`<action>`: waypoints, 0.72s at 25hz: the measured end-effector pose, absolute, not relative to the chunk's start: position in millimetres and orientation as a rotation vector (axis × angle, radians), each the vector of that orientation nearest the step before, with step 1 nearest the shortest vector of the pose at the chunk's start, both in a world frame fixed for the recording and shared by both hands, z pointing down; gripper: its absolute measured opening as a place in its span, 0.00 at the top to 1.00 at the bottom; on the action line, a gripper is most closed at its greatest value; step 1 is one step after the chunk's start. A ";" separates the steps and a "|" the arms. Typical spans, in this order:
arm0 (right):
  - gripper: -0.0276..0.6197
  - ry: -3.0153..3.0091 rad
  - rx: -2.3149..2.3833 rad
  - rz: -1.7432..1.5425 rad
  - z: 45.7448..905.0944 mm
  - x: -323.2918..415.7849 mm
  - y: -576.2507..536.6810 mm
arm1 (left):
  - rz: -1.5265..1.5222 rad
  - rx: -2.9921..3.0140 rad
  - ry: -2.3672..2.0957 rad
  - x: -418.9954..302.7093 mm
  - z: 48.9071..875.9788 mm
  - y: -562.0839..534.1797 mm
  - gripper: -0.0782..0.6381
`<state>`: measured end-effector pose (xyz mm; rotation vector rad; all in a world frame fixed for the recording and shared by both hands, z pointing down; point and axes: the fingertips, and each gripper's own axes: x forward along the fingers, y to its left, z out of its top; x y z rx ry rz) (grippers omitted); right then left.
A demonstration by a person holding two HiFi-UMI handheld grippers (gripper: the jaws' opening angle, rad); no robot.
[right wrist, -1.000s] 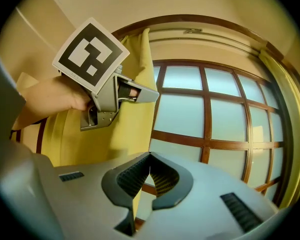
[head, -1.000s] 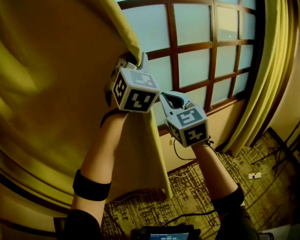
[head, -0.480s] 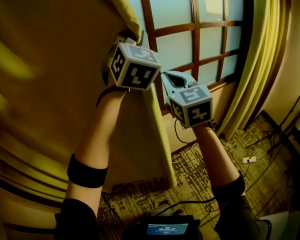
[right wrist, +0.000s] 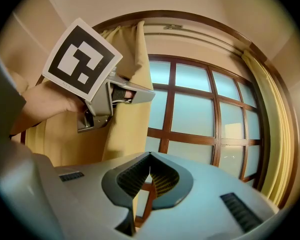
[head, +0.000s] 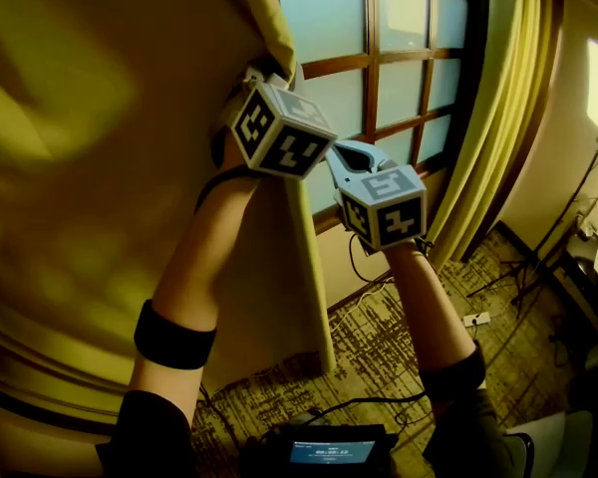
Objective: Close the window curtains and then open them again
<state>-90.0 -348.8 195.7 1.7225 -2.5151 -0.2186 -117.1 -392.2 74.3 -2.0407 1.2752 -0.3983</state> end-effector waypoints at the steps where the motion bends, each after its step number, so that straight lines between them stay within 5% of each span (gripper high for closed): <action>1: 0.94 -2.512 1.723 -0.222 196.0 -90.3 -349.4 | -0.400 -2.042 1.270 -116.0 75.6 -392.5 0.88; 18: 0.94 -2.440 1.815 -0.177 229.3 -48.5 -379.9 | -0.324 -2.006 1.199 -76.7 83.4 -400.5 0.88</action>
